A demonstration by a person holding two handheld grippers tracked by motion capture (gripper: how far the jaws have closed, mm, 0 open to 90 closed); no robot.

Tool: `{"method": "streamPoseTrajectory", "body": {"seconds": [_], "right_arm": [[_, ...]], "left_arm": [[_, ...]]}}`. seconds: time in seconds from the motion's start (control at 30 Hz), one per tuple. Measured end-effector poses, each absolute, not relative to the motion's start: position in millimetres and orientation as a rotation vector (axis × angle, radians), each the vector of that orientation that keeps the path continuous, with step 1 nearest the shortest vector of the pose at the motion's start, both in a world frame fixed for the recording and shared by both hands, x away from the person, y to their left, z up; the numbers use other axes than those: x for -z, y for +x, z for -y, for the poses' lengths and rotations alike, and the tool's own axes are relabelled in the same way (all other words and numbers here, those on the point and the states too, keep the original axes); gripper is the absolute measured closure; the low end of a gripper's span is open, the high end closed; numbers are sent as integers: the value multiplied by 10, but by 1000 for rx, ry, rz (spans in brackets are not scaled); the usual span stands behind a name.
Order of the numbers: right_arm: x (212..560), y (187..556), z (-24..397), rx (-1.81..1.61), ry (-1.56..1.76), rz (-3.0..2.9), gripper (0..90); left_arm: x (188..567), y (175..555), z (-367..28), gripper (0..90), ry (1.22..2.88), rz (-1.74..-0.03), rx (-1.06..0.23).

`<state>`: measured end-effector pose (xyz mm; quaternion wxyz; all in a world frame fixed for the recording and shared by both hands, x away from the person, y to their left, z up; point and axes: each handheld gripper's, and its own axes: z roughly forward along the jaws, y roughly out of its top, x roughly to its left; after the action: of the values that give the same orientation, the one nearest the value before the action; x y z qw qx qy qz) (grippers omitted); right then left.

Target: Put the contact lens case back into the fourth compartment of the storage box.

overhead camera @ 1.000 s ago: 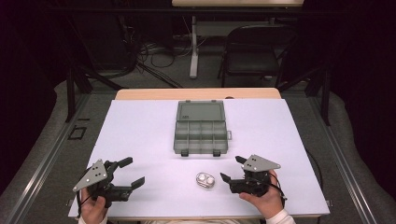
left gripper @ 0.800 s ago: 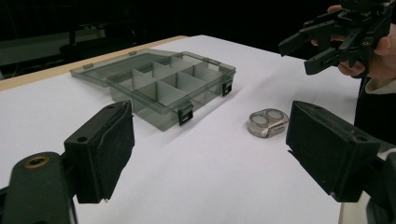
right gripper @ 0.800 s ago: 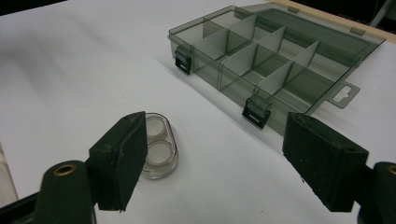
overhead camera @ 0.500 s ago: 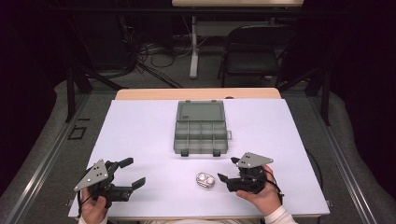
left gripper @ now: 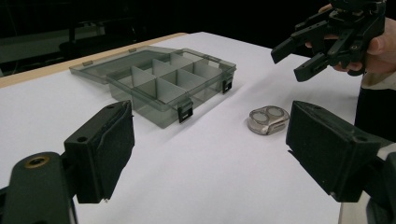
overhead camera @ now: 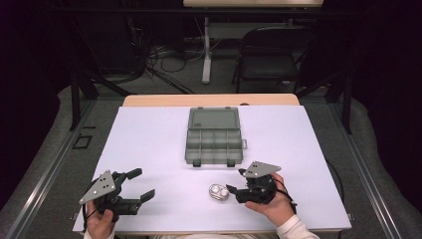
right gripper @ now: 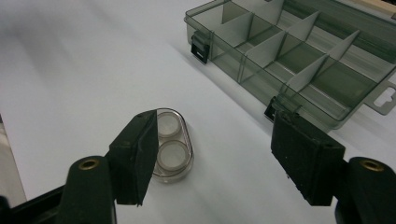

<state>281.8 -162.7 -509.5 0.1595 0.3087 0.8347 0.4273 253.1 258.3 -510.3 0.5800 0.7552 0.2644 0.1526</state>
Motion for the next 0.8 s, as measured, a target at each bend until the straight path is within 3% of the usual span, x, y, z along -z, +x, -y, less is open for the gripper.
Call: {"method": "streamPoseTrajectory", "body": {"seconds": [0.6, 0.8], "right_arm": [[5103, 2918, 1494, -1196, 875, -2461, 403], [5093, 2953, 1434, -1189, 855, -2487, 369]], "left_arm": [[5106, 2531, -2578, 161, 1768, -622, -358], [5106, 2531, -2577, 161, 1768, -622, -358]]}}
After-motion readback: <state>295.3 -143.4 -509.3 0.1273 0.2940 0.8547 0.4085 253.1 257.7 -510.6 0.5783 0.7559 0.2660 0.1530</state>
